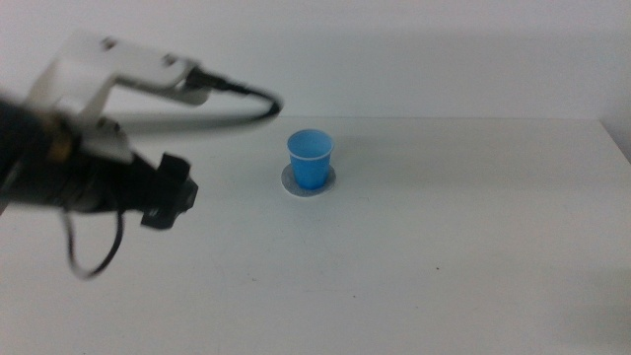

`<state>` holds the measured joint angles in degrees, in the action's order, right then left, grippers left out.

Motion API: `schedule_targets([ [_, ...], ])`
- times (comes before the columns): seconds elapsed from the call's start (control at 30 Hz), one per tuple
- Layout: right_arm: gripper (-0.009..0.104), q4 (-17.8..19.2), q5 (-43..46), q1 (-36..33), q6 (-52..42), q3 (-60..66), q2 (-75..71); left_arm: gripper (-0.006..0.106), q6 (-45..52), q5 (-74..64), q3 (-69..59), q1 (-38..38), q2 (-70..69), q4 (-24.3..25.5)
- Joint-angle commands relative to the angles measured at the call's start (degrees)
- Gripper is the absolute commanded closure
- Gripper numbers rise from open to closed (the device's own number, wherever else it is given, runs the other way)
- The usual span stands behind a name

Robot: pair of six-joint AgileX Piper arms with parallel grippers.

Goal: Place an empty cup on a cup mat.

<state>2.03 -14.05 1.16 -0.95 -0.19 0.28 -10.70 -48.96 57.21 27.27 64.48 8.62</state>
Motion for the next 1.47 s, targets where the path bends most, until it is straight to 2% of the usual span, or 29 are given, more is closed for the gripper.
schedule_targets([
  [0.0,0.002,0.2,0.4,-0.1,-0.2,0.2,-0.3,0.007,-0.1,13.4,-8.2,-1.6,-7.5,0.4],
  [0.1,0.002,0.2,0.4,-0.1,-0.2,0.2,-0.3,0.007,0.5,30.8,-20.9,-6.0,-16.0,-1.3],
  [0.17,0.002,0.2,0.4,-0.1,-0.2,0.2,-0.3,0.007,0.3,37.2,-28.0,-8.9,-21.5,-1.4],
  [0.3,0.002,0.2,0.4,-0.1,-0.2,0.2,-0.3,0.007,0.2,43.6,-40.4,-15.0,-34.4,-2.7],
  [0.33,0.002,0.2,0.4,-0.1,-0.2,0.2,-0.3,0.007,0.2,43.6,-48.5,-20.0,-45.1,-5.8],
  [0.4,0.002,0.2,0.4,-0.1,-0.2,0.2,-0.3,0.007,0.2,43.6,-51.4,-22.0,-49.1,-5.8],
  [0.77,0.002,0.2,0.4,-0.1,-0.2,0.2,-0.3,0.007,0.2,45.2,-57.2,-23.5,-58.5,-5.9],
  [0.83,0.002,0.2,0.4,-0.1,-0.2,0.2,-0.3,0.007,1.9,43.3,-57.2,-23.5,-59.4,-8.0],
  [0.97,0.002,0.2,0.4,-0.1,-0.2,0.2,-0.3,0.007,12.2,36.7,-57.2,-24.9,-64.5,-12.2],
  [1.1,0.002,0.2,0.4,-0.1,-0.2,0.2,-0.3,0.007,12.9,36.2,-57.2,-26.8,-64.5,-13.8],
  [1.43,0.002,0.2,0.4,-0.1,-0.2,0.2,-0.3,0.007,13.9,37.2,-57.2,-26.7,-64.5,-13.6],
])
